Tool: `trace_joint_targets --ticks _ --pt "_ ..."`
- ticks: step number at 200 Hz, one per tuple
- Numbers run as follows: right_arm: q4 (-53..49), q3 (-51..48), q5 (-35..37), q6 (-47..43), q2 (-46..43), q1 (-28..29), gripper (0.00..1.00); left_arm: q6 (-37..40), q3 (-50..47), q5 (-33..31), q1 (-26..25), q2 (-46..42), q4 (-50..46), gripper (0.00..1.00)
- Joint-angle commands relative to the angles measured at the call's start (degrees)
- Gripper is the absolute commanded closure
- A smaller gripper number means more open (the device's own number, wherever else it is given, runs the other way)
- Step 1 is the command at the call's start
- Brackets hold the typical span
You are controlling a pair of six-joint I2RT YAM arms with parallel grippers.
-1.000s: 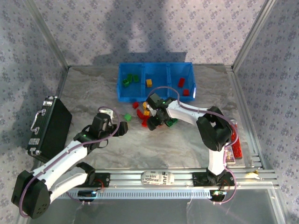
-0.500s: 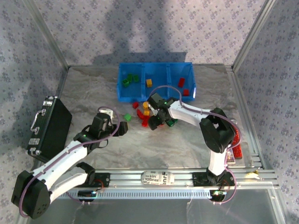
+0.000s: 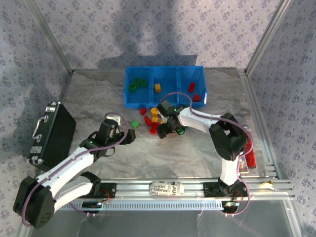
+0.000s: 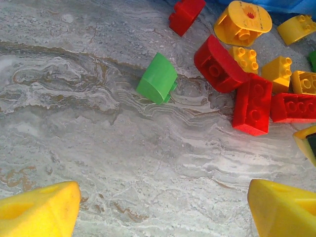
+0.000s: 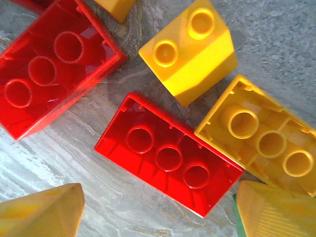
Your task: Sort the legos into containers by color
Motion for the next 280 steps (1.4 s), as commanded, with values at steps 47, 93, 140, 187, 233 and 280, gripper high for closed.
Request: trace_joint_targets --ticks 47,93,140,187,233,280 --pt "-2.76 6.09 1.78 11.9 6.6 0.16 0.14 1.19 1.06 -0.76 -0.22 0.85 1.44 0.12" --pt "-3.67 7.29 4.65 15.88 7.78 0.97 0.19 1.55 0.8 -1.1 -0.26 0.3 0.78 0.12" --pt "-5.1 7.41 6.52 16.78 8.11 2.02 0.3 1.28 -0.15 -1.36 -0.25 -0.66 0.75 0.12" --pt "-6.42 6.44 8.31 16.72 1.56 2.29 0.35 1.37 -0.22 -1.75 -0.1 -2.17 -0.31 0.12" --pt "-9.62 6.99 9.54 13.69 -8.71 -1.26 0.35 1.22 -0.11 -1.23 -0.18 -2.62 -0.41 0.12" --pt "-9.01 7.68 7.32 8.76 -15.07 -16.09 0.34 1.33 0.16 -0.38 -1.03 -2.23 -0.5 0.13"
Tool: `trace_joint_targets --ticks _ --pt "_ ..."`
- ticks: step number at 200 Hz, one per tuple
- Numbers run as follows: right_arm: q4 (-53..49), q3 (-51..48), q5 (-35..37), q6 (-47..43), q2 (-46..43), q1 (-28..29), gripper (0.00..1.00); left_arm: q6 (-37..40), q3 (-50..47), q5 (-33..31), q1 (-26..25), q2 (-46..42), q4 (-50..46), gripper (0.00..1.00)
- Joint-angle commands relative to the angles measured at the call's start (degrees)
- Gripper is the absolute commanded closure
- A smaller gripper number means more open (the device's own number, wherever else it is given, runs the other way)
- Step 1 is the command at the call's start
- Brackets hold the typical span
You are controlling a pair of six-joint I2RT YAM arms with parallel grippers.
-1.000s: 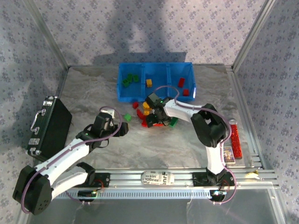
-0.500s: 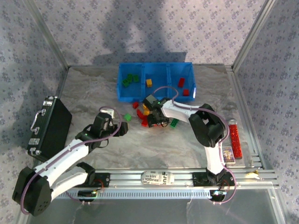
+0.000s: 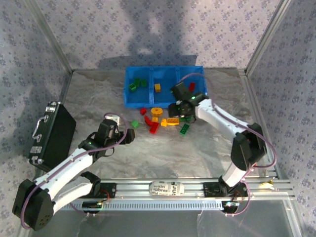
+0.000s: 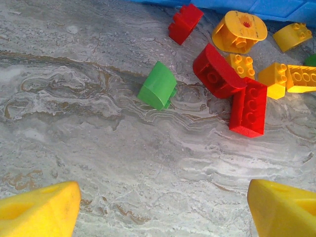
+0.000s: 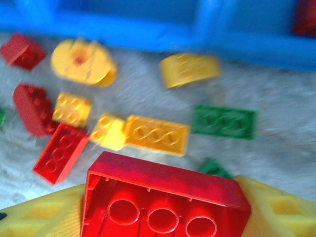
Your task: Sort the legos into containers by color
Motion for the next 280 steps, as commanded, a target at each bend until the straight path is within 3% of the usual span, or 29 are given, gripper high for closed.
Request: trace_joint_targets --ticks 1,40,85,95,109,126,144,180,214,280 --pt "-1.82 1.15 -0.23 -3.66 -1.43 -7.21 0.34 0.74 0.17 0.4 -0.98 -0.54 -0.23 0.13" --pt "-2.78 11.85 -3.85 -7.99 6.95 -15.54 0.34 1.08 1.49 -1.45 -4.58 1.48 -0.41 0.13" --pt "-5.23 27.12 -4.8 -9.9 20.05 -17.49 0.35 0.1 1.98 -2.47 -6.58 3.19 0.47 0.13" --pt "-5.76 30.25 -5.02 -9.93 22.73 -17.59 0.31 0.18 2.35 -2.68 -7.02 3.55 0.52 0.13" --pt "-5.34 33.63 -5.55 -10.12 25.37 -17.84 0.15 0.4 3.33 -2.8 -7.65 4.5 0.18 0.13" --pt "-5.99 35.96 -3.17 -9.3 25.64 -17.8 0.08 0.88 4.67 -3.07 -8.84 5.63 -0.41 0.13" --pt "-1.85 30.66 -2.56 -8.88 20.78 -17.71 0.01 1.07 5.52 -3.53 -10.13 6.35 -0.34 0.13" --pt "4.96 15.19 -4.32 -8.2 8.58 -16.2 0.01 1.1 6.85 -2.33 -10.96 9.94 2.29 0.13" --pt "10.45 -0.06 -8.13 -7.1 -2.04 -13.06 0.01 3.2 12.21 -0.67 -11.5 17.89 2.24 0.12" --pt "13.68 -21.44 -7.41 -2.42 -16.34 -10.72 0.02 5.02 23.39 3.02 -11.97 33.5 0.44 0.12"
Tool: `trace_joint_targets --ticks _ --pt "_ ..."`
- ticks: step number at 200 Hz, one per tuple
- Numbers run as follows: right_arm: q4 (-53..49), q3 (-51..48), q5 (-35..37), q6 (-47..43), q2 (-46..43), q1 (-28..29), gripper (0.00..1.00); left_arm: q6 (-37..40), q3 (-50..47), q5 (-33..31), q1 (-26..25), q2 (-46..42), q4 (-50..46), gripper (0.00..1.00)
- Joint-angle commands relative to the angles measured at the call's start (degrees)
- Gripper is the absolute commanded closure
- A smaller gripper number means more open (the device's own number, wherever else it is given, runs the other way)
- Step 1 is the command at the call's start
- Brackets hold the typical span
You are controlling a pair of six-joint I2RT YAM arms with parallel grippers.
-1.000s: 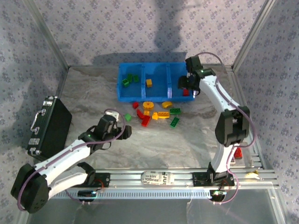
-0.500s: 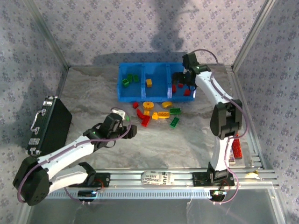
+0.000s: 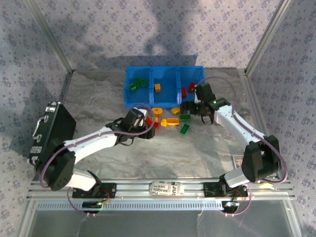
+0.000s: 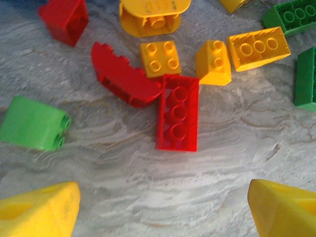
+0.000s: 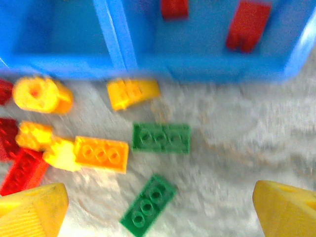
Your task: Sort the legos into containers by color
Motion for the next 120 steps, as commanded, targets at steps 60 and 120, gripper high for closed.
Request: trace_joint_targets --ticks 60,120 --pt "2.77 -10.99 0.02 3.98 -12.13 -1.45 0.04 2.52 11.35 2.69 -1.43 15.79 -3.8 0.18" --pt "3.27 -12.89 -0.4 4.59 -14.73 -1.82 0.04 3.71 17.45 1.78 -1.44 23.73 -7.26 0.3"
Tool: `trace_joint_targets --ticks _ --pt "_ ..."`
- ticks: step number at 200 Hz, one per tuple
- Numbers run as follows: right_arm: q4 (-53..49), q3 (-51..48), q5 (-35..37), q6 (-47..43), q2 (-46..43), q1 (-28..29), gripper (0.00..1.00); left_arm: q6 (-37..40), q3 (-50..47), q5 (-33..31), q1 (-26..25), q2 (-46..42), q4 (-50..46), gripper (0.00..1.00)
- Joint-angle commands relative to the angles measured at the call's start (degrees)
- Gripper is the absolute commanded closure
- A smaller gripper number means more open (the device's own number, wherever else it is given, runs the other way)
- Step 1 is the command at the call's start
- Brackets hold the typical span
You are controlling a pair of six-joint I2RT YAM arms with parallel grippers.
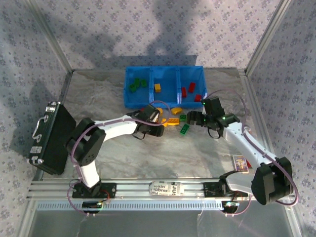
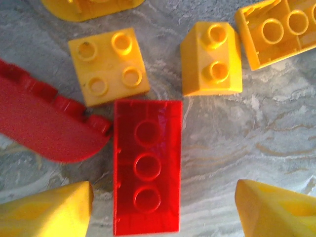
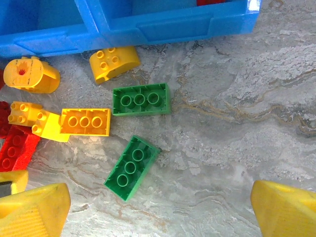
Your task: Sort the legos into containers by color
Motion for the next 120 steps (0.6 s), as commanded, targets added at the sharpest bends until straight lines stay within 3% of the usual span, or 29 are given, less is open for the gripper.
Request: trace_joint_targets --ticks 1,60,83,120 --pt "0.52 -0.96 -0.25 1.1 -1.95 -0.59 0.04 1.4 2.71 -0.41 -0.31 2.81 -2.88 0.31" --pt "-0.72 -1.84 -0.78 0.95 -5.76 -2.05 0.05 2.31 6.79 -3.86 -2.03 3.18 -8.25 0.69" --pt "-0.91 -2.27 -0.61 1.35 -8.14 -2.6 0.05 4.56 9.49 -5.22 -4.55 0.32 -7.9 0.73" --pt "-0.67 -2.99 -0.45 2.3 -10.53 -3.69 0.06 7.33 15.98 -1.09 -5.0 0.76 -5.04 0.74"
